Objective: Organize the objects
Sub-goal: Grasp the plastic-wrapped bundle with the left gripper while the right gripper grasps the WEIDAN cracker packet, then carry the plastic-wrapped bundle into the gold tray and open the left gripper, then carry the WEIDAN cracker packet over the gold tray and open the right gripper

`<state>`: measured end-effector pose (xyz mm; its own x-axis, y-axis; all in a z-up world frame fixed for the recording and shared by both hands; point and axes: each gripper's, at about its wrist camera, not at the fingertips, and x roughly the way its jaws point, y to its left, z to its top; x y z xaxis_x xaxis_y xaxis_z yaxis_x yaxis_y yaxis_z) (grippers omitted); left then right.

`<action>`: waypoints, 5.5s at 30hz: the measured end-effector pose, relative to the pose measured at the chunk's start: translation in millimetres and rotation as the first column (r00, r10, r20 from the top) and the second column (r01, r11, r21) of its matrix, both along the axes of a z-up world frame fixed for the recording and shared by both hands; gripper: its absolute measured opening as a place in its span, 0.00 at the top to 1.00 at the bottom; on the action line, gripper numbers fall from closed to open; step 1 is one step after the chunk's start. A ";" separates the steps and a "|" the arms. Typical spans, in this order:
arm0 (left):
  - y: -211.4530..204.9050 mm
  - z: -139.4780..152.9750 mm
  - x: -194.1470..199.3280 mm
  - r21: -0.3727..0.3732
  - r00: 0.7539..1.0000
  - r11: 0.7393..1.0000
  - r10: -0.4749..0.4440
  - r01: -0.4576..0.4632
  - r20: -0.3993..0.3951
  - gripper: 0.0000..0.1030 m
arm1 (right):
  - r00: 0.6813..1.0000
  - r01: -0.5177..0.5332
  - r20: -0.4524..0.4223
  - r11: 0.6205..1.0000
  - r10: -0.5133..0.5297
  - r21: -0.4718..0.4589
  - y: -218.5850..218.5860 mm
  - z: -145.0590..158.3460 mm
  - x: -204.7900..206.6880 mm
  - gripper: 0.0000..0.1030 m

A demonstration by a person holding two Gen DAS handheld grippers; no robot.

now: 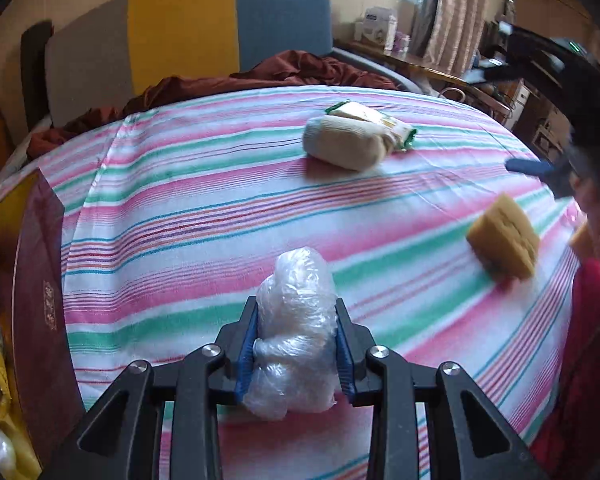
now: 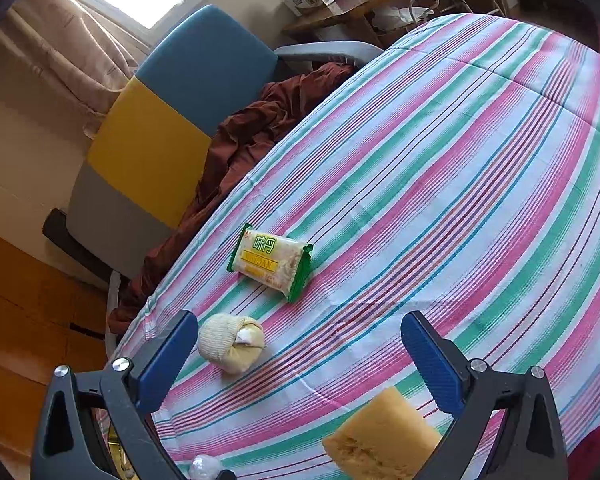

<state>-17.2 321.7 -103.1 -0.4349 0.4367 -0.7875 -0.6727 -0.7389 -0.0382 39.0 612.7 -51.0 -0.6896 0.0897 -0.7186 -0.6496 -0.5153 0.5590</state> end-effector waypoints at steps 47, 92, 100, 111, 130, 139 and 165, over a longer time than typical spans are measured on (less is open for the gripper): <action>-14.0 -4.9 -4.2 0.120 0.999 0.992 -0.044 0.043 0.001 0.66 | 0.742 -0.514 0.548 0.852 0.385 0.097 -57.5 -50.5 -59.1 0.53; -47.5 96.2 42.2 0.138 0.985 0.988 -0.041 0.064 -0.166 0.68 | 0.728 -0.617 0.539 0.747 0.423 0.247 -111.8 -60.1 -57.0 0.46; -89.7 108.6 27.9 0.135 0.983 0.990 0.067 -0.044 -0.172 0.68 | 0.724 -0.626 0.543 0.735 0.425 0.260 -113.4 -59.6 -60.0 0.46; -148.3 101.9 4.3 0.165 0.979 0.974 0.174 -0.155 -0.107 0.68 | 0.719 -0.641 0.551 0.712 0.424 0.288 -117.8 -62.6 -68.1 0.46; -277.7 94.8 -96.2 0.359 0.883 0.808 0.400 -0.467 0.247 0.68 | 0.704 -0.661 0.575 0.682 0.417 0.314 -120.6 -58.8 -67.7 0.46; -230.5 64.1 -160.6 0.129 0.889 0.888 0.412 -0.441 0.200 0.68 | 0.700 -0.667 0.580 0.673 0.418 0.320 -120.7 -59.5 -67.9 0.46; -231.3 66.5 -124.7 0.042 0.903 0.906 0.415 -0.422 0.115 0.55 | 0.709 -0.655 0.560 0.694 0.428 0.298 -108.1 -59.6 -71.2 0.42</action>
